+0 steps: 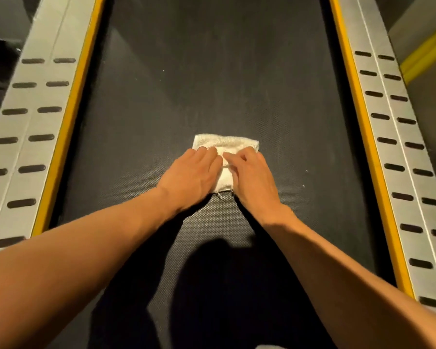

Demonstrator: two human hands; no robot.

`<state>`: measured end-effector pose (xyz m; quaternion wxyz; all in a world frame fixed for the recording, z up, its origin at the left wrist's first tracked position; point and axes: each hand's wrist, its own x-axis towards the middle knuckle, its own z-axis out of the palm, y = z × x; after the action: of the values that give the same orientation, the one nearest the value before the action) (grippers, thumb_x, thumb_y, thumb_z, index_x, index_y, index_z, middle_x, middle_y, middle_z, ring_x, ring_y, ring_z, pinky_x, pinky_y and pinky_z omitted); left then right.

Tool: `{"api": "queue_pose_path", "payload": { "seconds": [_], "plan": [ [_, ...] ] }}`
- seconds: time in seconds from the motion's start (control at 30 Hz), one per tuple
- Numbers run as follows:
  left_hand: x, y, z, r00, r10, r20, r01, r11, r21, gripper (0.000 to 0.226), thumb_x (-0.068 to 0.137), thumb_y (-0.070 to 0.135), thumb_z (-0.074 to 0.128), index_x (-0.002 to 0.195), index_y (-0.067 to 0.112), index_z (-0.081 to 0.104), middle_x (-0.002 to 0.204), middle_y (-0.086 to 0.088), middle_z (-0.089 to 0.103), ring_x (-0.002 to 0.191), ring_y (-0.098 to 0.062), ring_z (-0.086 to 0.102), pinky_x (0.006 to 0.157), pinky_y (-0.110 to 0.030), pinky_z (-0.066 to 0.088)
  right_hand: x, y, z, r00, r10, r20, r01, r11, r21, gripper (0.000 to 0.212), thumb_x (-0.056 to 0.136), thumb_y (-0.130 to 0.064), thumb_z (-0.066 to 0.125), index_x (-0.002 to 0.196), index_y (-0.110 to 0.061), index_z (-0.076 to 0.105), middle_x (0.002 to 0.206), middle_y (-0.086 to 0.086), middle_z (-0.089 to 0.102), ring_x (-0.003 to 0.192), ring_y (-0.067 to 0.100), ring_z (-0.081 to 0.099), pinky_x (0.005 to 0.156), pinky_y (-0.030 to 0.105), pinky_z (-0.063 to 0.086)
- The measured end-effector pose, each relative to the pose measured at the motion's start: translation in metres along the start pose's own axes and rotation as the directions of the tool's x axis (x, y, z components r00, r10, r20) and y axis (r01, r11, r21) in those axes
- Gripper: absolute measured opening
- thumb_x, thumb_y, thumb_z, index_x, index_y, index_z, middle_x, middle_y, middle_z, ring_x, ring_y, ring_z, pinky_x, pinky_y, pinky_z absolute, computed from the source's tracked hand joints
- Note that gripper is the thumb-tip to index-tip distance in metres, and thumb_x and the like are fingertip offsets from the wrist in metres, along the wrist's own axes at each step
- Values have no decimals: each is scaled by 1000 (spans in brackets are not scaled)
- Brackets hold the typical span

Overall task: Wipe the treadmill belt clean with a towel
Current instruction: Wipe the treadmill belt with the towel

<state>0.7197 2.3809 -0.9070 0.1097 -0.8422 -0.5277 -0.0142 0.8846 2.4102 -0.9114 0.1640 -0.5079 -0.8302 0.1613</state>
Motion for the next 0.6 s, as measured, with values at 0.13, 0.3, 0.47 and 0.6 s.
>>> {"api": "queue_pose_path", "payload": {
  "seconds": [0.13,0.3,0.47,0.6],
  "plan": [
    [22,-9,-6,998,-60,20,60,998,-17,14,96,20,44,98,9,53,89,-5,51,74,-19,48,58,-31,39,22,-1,-1,1000,20,-6,-20,1000,-23,24,98,-19,47,116,-16,62,93,-3,45,87,15,38,73,28,39],
    [28,11,-4,995,5,96,-10,999,48,15,94,19,46,103,10,53,92,-5,50,78,-19,48,60,-30,36,3,5,-8,1000,21,-12,-21,996,-81,28,90,-1,51,109,-20,62,88,-2,40,82,18,39,65,29,37],
    [29,9,-13,993,106,41,-108,993,53,20,95,22,41,105,10,54,97,-5,53,83,-19,51,64,-29,42,9,19,-23,998,25,63,-20,996,-83,34,93,-5,49,118,-21,65,90,3,43,88,27,50,70,32,42],
    [60,24,-22,988,-10,151,-6,994,107,34,102,26,28,126,6,42,116,-9,47,103,-23,49,62,-30,36,40,26,-40,981,128,145,-109,985,-134,29,90,-5,48,109,-20,63,94,4,40,95,33,53,76,38,48]
  ]
}}
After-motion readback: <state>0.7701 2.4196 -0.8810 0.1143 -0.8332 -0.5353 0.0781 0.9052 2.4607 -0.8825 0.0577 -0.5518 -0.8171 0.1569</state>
